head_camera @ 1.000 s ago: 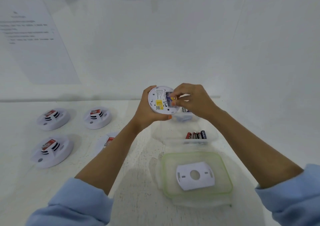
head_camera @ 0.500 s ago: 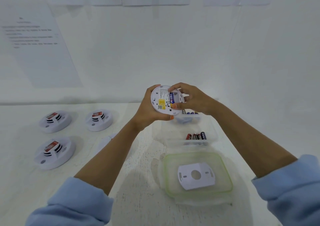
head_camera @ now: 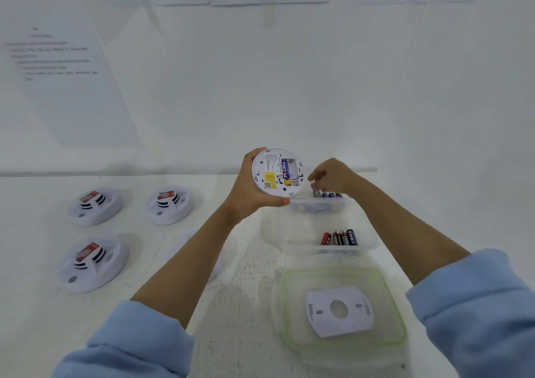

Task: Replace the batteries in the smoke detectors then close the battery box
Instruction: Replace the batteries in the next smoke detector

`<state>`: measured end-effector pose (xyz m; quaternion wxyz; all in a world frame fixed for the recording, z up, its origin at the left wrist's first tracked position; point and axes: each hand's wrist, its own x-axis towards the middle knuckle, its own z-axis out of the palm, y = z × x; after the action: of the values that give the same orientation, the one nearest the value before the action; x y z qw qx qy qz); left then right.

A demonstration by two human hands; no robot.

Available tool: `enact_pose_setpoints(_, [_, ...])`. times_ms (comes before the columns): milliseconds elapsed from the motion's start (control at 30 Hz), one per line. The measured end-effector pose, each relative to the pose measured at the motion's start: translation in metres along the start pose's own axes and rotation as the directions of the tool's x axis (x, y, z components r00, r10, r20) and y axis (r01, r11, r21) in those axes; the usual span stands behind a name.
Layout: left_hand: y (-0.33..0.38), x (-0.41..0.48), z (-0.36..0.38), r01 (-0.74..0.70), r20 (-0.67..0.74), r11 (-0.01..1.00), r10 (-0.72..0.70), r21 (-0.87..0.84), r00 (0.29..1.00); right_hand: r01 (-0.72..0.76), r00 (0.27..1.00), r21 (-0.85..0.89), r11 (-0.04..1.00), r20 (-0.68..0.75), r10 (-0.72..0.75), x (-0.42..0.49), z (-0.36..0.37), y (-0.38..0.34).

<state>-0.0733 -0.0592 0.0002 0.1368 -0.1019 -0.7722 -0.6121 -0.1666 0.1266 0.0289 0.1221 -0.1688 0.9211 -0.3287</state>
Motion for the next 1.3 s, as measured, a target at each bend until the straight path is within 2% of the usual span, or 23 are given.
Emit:
enact_pose_setpoints(33, [-0.001, 0.002, 0.000, -0.005, 0.000, 1.000, 0.005, 0.012, 1.000, 0.006, 0.998, -0.186, 0.983, 0.057, 0.004, 0.004, 0.005, 0.002])
enact_pose_setpoints(100, [-0.003, 0.004, 0.000, -0.008, -0.003, 1.000, 0.008, 0.025, 1.000, 0.027, 0.986, -0.347, 0.937, 0.166, 0.033, 0.010, 0.010, 0.000])
enact_pose_setpoints(200, [-0.007, 0.007, -0.001, -0.009, -0.001, 0.999, 0.009, 0.034, 1.000, 0.026, 0.968, -0.427, 0.904, 0.238, 0.085, 0.015, 0.008, -0.007])
enact_pose_setpoints(367, [-0.010, 0.009, 0.001, -0.007, 0.008, 0.999, 0.007, 0.054, 1.000, 0.040, 0.970, -0.533, 0.845, 0.224, 0.095, 0.022, 0.017, -0.006])
enact_pose_setpoints(467, [-0.009, 0.010, 0.003, -0.015, 0.017, 0.998, 0.014, 0.065, 1.000, 0.058, 0.972, -0.506, 0.860, 0.226, 0.068, 0.019, 0.015, -0.009])
enact_pose_setpoints(533, [-0.008, 0.010, 0.003, -0.024, 0.019, 0.997, 0.023, 0.069, 1.000, 0.047, 0.978, -0.412, 0.910, 0.206, 0.043, 0.015, 0.003, -0.011])
enact_pose_setpoints(667, [-0.008, 0.007, 0.000, -0.018, 0.018, 0.999, 0.017, 0.042, 1.000, 0.066, 0.998, -0.123, 0.990, 0.001, -0.066, 0.003, -0.027, -0.010])
enact_pose_setpoints(733, [-0.007, 0.004, -0.001, -0.021, 0.014, 0.999, 0.020, 0.036, 1.000, 0.131, 0.987, 0.059, 0.990, -0.102, -0.125, -0.007, -0.040, -0.012])
enact_pose_setpoints(800, [-0.006, 0.002, 0.000, -0.025, 0.009, 0.999, 0.025, 0.040, 1.000, 0.188, 0.975, 0.128, 0.974, -0.144, -0.170, -0.020, -0.048, -0.017])
enact_pose_setpoints(867, [-0.004, -0.001, 0.002, -0.037, 0.009, 0.998, 0.037, 0.048, 0.999, 0.228, 0.966, 0.114, 0.967, -0.151, -0.210, -0.032, -0.051, -0.026])
enact_pose_setpoints(1067, [0.002, -0.005, 0.006, -0.083, 0.018, 0.995, 0.082, 0.064, 0.996, 0.320, 0.915, -0.146, 0.936, -0.210, -0.345, -0.052, -0.028, -0.048])
enact_pose_setpoints(1200, [0.008, -0.011, 0.008, -0.092, 0.013, 0.995, 0.092, 0.042, 0.996, 0.352, 0.890, -0.175, 0.920, -0.243, -0.387, -0.058, -0.018, -0.052])
enact_pose_setpoints(1300, [0.009, -0.014, 0.007, -0.094, -0.005, 0.995, 0.095, 0.040, 0.996, 0.352, 0.880, -0.107, 0.930, -0.302, -0.367, -0.062, -0.020, -0.053])
